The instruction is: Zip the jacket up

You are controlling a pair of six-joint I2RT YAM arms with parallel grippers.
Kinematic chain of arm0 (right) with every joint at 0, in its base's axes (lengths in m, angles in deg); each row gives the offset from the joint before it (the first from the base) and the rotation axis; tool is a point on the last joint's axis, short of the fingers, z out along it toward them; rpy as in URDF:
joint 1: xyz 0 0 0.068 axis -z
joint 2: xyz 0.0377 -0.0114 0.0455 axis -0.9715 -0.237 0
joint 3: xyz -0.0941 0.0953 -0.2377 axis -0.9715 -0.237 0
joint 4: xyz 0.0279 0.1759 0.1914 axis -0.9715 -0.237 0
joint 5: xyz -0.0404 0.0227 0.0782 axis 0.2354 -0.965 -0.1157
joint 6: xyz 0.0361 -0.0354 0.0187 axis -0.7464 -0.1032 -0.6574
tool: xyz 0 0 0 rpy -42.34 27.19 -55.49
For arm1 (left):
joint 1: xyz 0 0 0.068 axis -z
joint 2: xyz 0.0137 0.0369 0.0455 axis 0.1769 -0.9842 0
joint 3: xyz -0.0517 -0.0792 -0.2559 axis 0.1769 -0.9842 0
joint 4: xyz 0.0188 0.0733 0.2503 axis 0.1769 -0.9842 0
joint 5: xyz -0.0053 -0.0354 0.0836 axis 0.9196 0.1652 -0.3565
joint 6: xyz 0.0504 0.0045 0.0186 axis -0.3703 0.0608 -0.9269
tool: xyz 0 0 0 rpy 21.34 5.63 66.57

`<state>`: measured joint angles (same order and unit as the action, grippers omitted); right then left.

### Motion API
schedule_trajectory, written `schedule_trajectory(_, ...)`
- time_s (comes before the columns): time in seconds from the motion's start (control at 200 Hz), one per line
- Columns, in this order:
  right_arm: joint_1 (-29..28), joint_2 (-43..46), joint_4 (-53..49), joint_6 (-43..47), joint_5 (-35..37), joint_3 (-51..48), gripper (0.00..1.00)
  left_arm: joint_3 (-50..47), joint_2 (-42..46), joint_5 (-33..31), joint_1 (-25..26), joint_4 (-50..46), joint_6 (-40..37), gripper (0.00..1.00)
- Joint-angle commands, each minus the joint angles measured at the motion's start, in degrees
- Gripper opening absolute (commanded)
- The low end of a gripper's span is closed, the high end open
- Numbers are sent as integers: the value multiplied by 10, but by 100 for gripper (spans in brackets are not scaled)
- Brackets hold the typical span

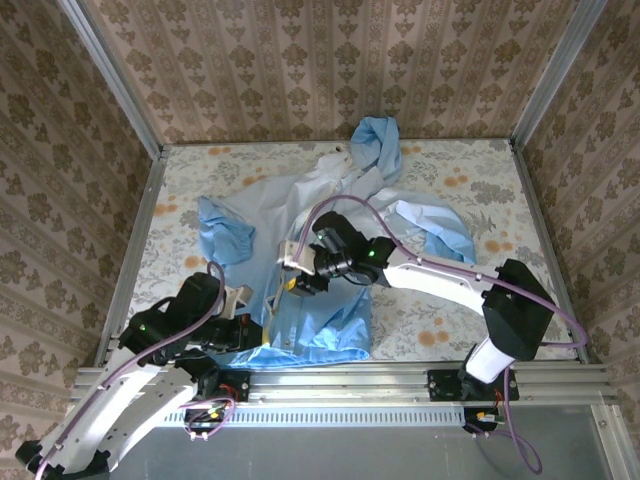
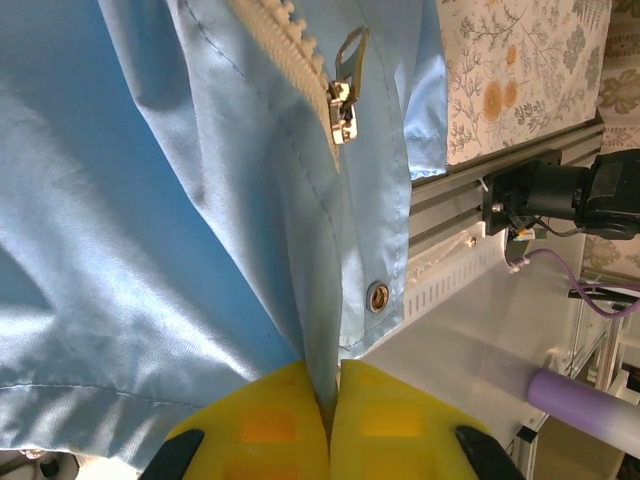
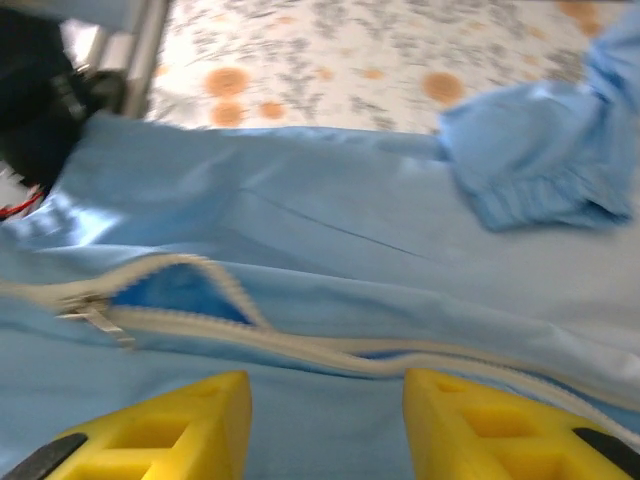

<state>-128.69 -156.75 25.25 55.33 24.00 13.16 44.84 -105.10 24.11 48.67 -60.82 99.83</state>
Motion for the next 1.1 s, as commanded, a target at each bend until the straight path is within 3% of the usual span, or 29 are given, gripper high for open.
schedule_trajectory(0.0, -21, -8, -28, 72, -38, -2, 44, -1, -5, 12, -5, 5, -18, 0)
schedule_trajectory(0.22, -38, -26, -57, 127, -57, 13, 47, -1, -2, 14, -7, 2, -19, 0)
schedule_trajectory(0.645, -56, -54, -56, 137, -40, 38, 45, 3, -2, 16, -8, 1, -22, 0)
schedule_trajectory(0.94, -66, -57, -54, 131, -28, 44, 28, 3, -2, 15, -9, 2, -25, 0)
schedule_trajectory(1.095, -70, -53, -59, 126, -22, 43, 30, -1, -2, 16, -9, 4, -24, 0)
